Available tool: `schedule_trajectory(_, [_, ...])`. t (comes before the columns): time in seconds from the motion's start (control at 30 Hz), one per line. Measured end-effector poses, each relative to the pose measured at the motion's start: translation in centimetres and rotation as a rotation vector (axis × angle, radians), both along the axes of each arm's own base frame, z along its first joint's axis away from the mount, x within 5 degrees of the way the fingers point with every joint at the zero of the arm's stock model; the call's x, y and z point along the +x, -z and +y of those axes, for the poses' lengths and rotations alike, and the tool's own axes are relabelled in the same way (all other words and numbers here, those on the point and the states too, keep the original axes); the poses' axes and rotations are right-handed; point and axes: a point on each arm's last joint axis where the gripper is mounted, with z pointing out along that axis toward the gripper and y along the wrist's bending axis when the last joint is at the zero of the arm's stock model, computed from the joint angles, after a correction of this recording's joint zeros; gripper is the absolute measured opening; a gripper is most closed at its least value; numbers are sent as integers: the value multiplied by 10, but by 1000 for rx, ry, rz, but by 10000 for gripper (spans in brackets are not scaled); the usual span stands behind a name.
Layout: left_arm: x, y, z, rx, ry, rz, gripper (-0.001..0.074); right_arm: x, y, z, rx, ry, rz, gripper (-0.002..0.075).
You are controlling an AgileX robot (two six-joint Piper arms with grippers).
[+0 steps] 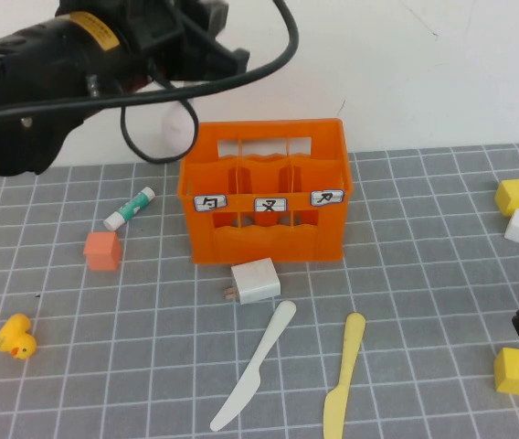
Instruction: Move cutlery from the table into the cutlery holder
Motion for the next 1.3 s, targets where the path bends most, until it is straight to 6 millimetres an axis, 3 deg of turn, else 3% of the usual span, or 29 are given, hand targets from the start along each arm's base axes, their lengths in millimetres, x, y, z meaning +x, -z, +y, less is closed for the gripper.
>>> schedule_trajectory(0.13, [6,0,-2,-24,-8,-46,175,0,0,0,0,0,0,-3])
schedule_trajectory(0.23, [13,5,-5,-32,-13,-61,55,0,0,0,0,0,0,-3])
schedule_trajectory(0.37, [26,20,-10,-33,-21,-65,11,0,0,0,-1,-2,-1,-3])
schedule_trajectory(0.6, [43,44,-17,-16,-26,-43,2,0,0,0,1,-6,2,-3])
schedule_trajectory(1.3, [38,48,-16,20,-15,36,1,-1,0,1,4,-15,8,-3])
